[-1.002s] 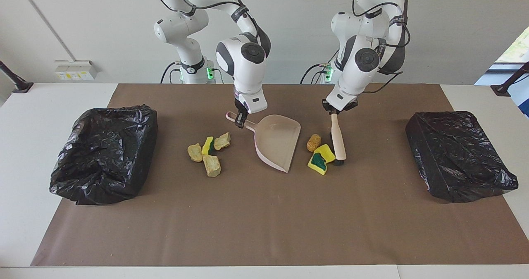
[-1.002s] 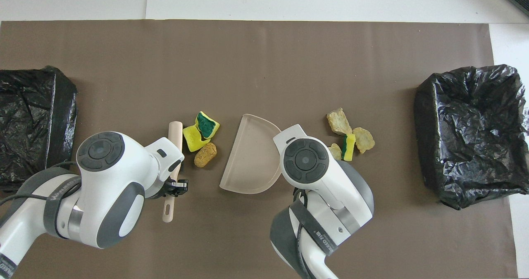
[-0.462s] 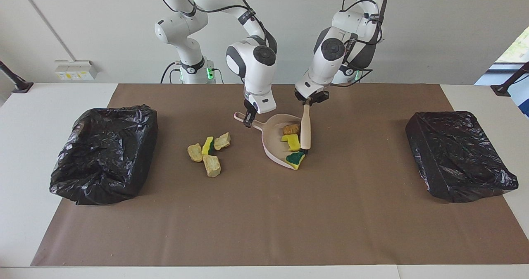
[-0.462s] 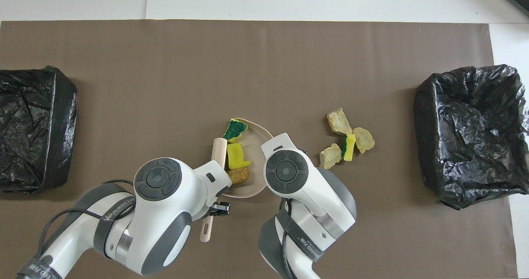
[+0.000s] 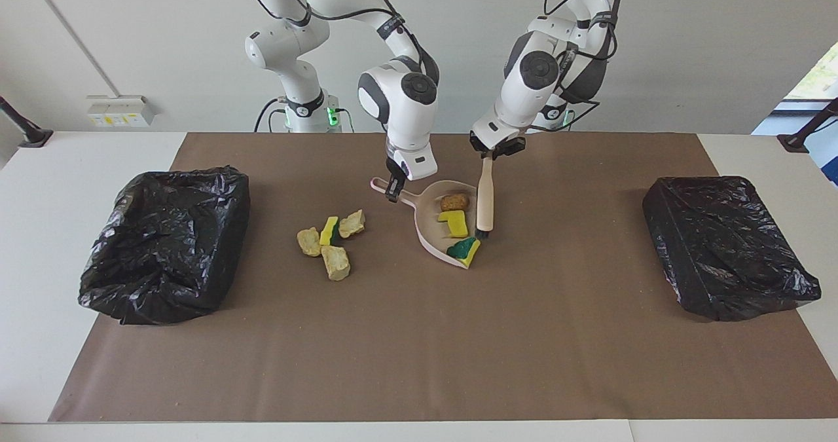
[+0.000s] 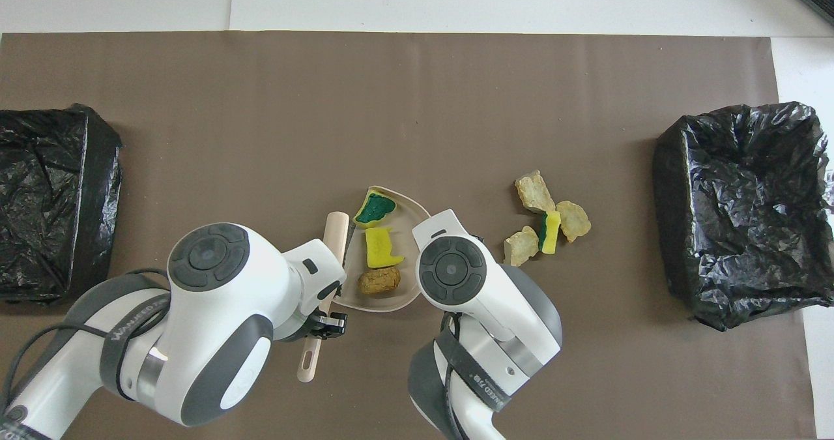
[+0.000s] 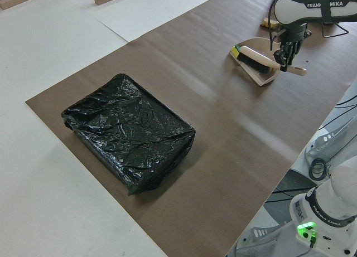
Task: Sweep and dump trash in bin
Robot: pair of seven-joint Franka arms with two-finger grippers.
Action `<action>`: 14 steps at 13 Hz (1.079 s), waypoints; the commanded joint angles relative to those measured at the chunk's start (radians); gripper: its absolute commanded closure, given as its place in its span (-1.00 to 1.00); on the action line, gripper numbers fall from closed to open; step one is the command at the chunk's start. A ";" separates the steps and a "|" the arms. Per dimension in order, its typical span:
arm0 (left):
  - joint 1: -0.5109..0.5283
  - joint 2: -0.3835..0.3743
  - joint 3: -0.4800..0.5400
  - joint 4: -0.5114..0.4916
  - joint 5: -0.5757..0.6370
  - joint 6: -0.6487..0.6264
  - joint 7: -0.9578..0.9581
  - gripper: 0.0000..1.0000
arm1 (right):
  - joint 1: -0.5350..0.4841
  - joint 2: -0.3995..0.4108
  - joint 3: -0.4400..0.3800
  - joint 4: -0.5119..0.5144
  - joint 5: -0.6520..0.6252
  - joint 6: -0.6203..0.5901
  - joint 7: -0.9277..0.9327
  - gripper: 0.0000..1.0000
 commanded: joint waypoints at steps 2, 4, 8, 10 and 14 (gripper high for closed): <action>0.032 -0.034 -0.002 -0.002 0.023 -0.043 0.010 1.00 | -0.010 0.003 0.004 -0.008 -0.016 0.018 0.017 1.00; 0.056 -0.034 -0.002 -0.008 0.065 -0.031 0.013 1.00 | -0.010 0.006 0.002 0.004 -0.021 0.003 0.017 1.00; 0.084 -0.063 -0.002 -0.054 0.097 -0.017 -0.012 1.00 | -0.085 -0.071 -0.007 0.056 -0.036 -0.100 0.022 1.00; 0.066 -0.096 -0.010 -0.103 0.099 0.027 -0.061 1.00 | -0.157 -0.112 -0.007 0.102 -0.050 -0.169 -0.012 1.00; -0.110 -0.107 -0.014 -0.155 0.097 0.089 -0.286 1.00 | -0.345 -0.158 -0.009 0.205 -0.070 -0.281 -0.109 1.00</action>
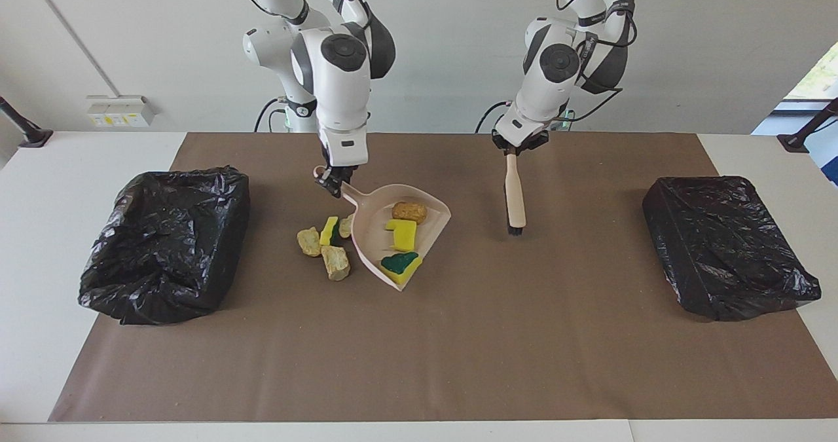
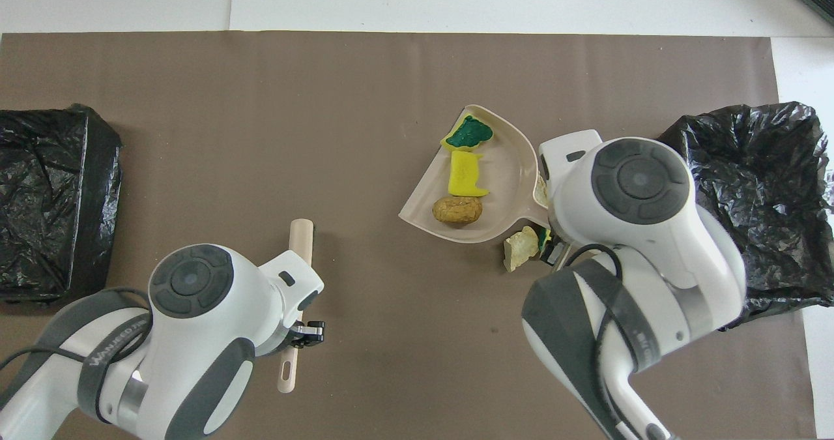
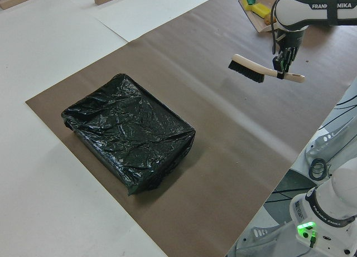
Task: Sweep and dump trash in bin
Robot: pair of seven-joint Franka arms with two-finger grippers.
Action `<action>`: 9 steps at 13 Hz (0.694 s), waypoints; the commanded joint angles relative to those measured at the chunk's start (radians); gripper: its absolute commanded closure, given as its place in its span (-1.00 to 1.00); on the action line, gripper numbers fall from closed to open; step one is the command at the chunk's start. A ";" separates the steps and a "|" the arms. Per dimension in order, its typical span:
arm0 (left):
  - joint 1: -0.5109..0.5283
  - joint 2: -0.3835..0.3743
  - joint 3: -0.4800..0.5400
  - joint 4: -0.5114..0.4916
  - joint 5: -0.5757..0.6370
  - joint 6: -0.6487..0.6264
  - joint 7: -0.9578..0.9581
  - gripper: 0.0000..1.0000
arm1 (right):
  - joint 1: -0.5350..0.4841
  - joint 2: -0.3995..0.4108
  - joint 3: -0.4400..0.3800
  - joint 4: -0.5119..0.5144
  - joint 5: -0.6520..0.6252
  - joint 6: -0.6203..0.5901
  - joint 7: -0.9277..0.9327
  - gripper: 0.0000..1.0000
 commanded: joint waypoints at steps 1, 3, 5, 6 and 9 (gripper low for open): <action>-0.151 -0.040 0.005 -0.069 0.014 0.072 -0.190 1.00 | -0.131 -0.016 0.009 0.077 -0.024 -0.075 -0.135 1.00; -0.245 -0.062 0.003 -0.122 0.012 0.133 -0.278 1.00 | -0.245 -0.016 0.006 0.135 -0.062 -0.115 -0.288 1.00; -0.333 -0.066 0.003 -0.158 0.006 0.173 -0.349 1.00 | -0.360 -0.016 0.006 0.171 -0.090 -0.117 -0.461 1.00; -0.377 -0.072 0.003 -0.182 0.005 0.217 -0.390 1.00 | -0.416 -0.016 0.006 0.177 -0.096 -0.111 -0.544 1.00; -0.463 -0.066 0.003 -0.211 -0.014 0.303 -0.456 1.00 | -0.610 -0.016 0.006 0.172 -0.106 -0.021 -0.779 1.00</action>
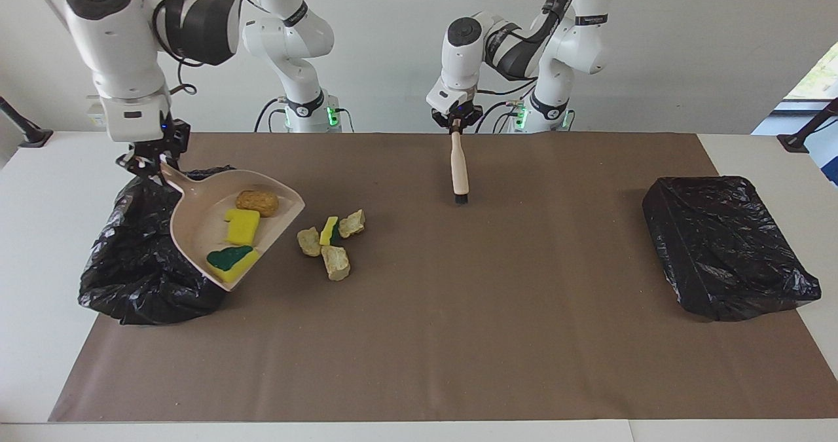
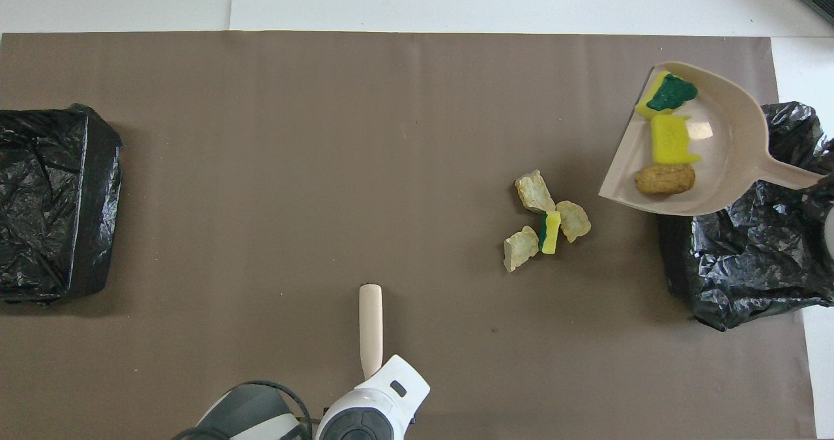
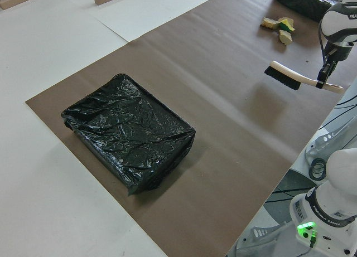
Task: Sweep and dump trash in bin
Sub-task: 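Tip the dustpan over the far black bag with the right gripper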
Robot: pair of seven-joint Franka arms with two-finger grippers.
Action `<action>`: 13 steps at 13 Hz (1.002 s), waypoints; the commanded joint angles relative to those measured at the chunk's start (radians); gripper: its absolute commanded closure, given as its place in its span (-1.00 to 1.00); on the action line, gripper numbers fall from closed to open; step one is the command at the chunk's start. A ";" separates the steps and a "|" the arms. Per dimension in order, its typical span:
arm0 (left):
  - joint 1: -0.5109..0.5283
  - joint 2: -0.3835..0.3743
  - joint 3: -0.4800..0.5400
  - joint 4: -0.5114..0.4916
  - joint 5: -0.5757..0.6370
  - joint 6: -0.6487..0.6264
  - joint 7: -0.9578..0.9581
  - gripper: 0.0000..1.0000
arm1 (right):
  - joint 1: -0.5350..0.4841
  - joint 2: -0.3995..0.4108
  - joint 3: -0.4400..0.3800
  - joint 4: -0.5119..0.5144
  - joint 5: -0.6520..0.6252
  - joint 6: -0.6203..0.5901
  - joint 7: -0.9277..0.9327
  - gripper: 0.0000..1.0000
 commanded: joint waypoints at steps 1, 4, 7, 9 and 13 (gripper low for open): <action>-0.076 -0.035 0.017 -0.068 -0.022 0.096 -0.057 1.00 | -0.116 0.002 0.016 0.004 -0.064 0.064 -0.138 1.00; -0.095 -0.037 0.017 -0.085 -0.074 0.142 -0.077 1.00 | -0.172 0.000 0.017 -0.038 -0.194 0.132 -0.239 1.00; -0.095 -0.018 0.017 -0.091 -0.082 0.151 -0.106 1.00 | -0.178 0.000 0.017 -0.103 -0.329 0.202 -0.270 1.00; -0.095 -0.017 0.017 -0.091 -0.082 0.142 -0.092 1.00 | -0.195 -0.009 0.017 -0.154 -0.371 0.220 -0.287 1.00; -0.084 -0.014 0.020 -0.090 -0.082 0.133 -0.083 0.36 | -0.181 -0.008 0.019 -0.186 -0.496 0.266 -0.416 1.00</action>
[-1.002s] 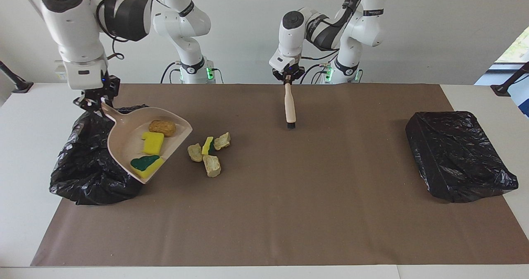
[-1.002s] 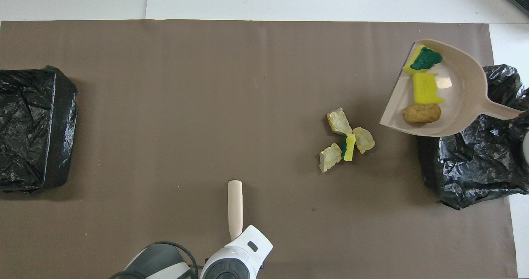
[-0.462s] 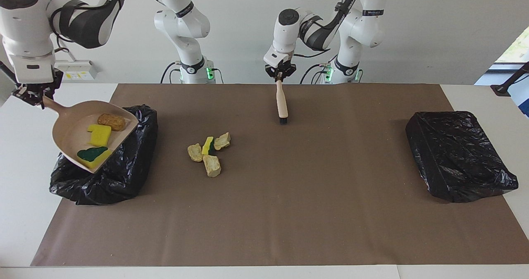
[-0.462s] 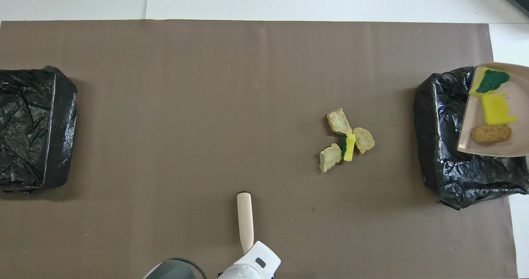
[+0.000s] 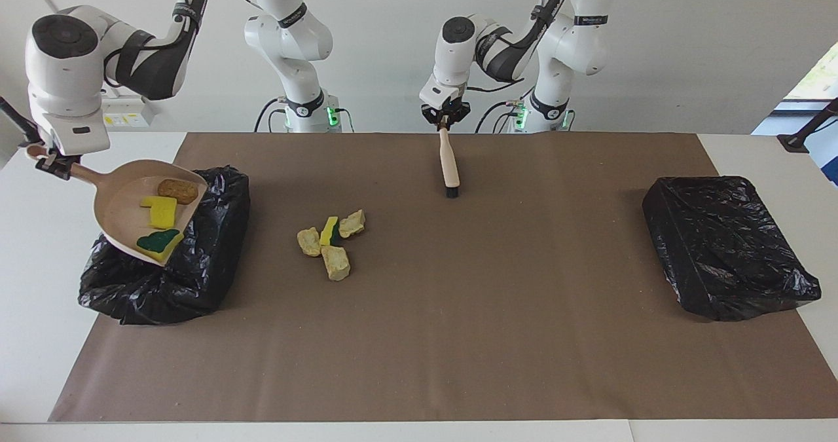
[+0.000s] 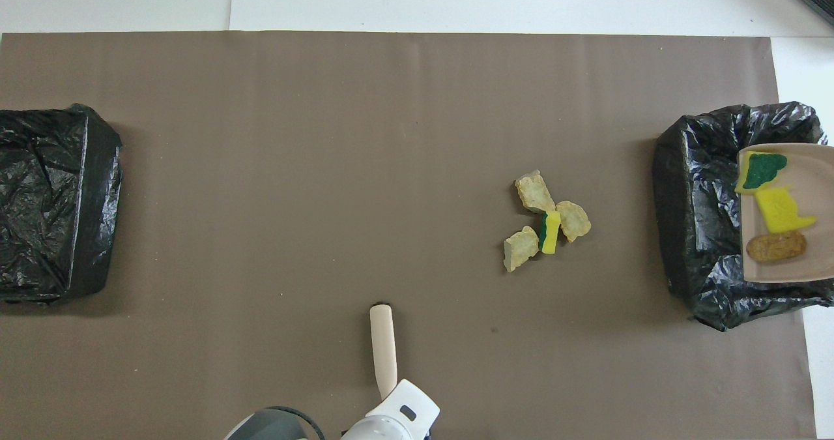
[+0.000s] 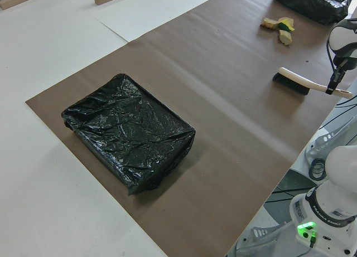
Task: Sweep and dump trash in bin
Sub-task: 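Tip the dustpan over the far black bag with the right gripper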
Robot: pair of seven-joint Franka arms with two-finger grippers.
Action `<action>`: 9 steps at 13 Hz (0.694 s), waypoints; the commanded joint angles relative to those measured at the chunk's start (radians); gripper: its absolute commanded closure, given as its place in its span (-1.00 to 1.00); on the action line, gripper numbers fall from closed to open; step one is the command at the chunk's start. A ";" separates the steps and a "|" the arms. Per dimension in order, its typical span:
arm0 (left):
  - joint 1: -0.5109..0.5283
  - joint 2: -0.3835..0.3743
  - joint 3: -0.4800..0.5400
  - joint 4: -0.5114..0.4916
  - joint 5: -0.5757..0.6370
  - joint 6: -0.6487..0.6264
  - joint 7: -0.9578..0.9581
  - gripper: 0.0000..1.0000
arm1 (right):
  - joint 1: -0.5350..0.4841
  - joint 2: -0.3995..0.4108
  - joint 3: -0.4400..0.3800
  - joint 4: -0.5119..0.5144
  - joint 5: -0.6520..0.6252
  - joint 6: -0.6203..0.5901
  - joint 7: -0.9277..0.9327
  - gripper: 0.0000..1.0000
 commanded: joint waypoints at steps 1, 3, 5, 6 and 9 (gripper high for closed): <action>-0.005 -0.010 0.016 -0.018 -0.014 0.009 0.033 0.15 | -0.013 -0.017 0.014 -0.056 -0.078 0.081 -0.062 1.00; 0.007 -0.007 0.018 -0.015 -0.014 0.009 0.104 -0.29 | -0.004 -0.018 0.016 -0.063 -0.147 0.107 -0.079 1.00; 0.030 0.011 0.019 0.000 -0.007 0.004 0.170 -0.45 | 0.019 -0.012 0.019 -0.054 -0.215 0.107 -0.070 1.00; 0.047 0.013 0.019 0.013 0.002 -0.002 0.179 -0.62 | 0.019 -0.017 0.019 -0.059 -0.216 0.106 -0.070 1.00; 0.183 0.014 0.019 0.117 0.071 -0.085 0.343 -0.85 | 0.022 -0.040 0.025 -0.054 -0.239 0.092 -0.078 1.00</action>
